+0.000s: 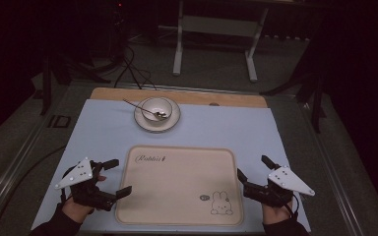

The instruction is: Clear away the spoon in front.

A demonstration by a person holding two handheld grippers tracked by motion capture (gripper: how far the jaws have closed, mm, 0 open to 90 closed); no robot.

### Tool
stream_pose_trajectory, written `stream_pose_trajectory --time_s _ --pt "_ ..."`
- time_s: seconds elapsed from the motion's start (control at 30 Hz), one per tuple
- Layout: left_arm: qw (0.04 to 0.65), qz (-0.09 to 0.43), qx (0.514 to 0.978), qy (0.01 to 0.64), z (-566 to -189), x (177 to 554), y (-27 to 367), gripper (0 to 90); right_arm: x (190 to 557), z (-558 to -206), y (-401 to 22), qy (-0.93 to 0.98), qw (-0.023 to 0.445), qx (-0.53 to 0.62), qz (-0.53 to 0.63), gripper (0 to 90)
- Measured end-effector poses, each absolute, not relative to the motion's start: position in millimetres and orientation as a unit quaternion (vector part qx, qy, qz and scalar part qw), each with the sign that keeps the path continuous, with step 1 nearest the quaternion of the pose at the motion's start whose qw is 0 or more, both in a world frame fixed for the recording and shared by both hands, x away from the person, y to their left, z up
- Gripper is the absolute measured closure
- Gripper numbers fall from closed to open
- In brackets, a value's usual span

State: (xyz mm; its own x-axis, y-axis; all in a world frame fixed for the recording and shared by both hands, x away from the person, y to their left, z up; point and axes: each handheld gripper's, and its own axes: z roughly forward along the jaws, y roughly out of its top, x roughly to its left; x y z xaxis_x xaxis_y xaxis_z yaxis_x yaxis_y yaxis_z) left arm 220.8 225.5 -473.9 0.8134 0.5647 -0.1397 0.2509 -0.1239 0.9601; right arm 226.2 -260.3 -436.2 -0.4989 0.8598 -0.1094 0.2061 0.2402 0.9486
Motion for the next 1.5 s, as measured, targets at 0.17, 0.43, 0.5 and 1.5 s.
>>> stream_pose_trajectory --time_s 0.17,0.43,0.5,1.5 --pt "0.602 0.118 0.741 0.275 -468 219 222 0.6 226 -436 -259 0.717 0.333 0.369 0.489 11.7" --pt "0.601 0.109 0.744 0.27 -461 217 221 0.6 226 -437 -257 0.718 0.331 0.366 0.49 11.7" --pt "0.599 0.115 0.746 0.267 -459 217 220 0.6 226 -436 -257 0.718 0.33 0.367 0.491 11.7" --pt "0.582 0.159 0.755 0.258 -393 256 210 3.4 224 -435 -255 0.719 0.327 0.361 0.496 11.7"
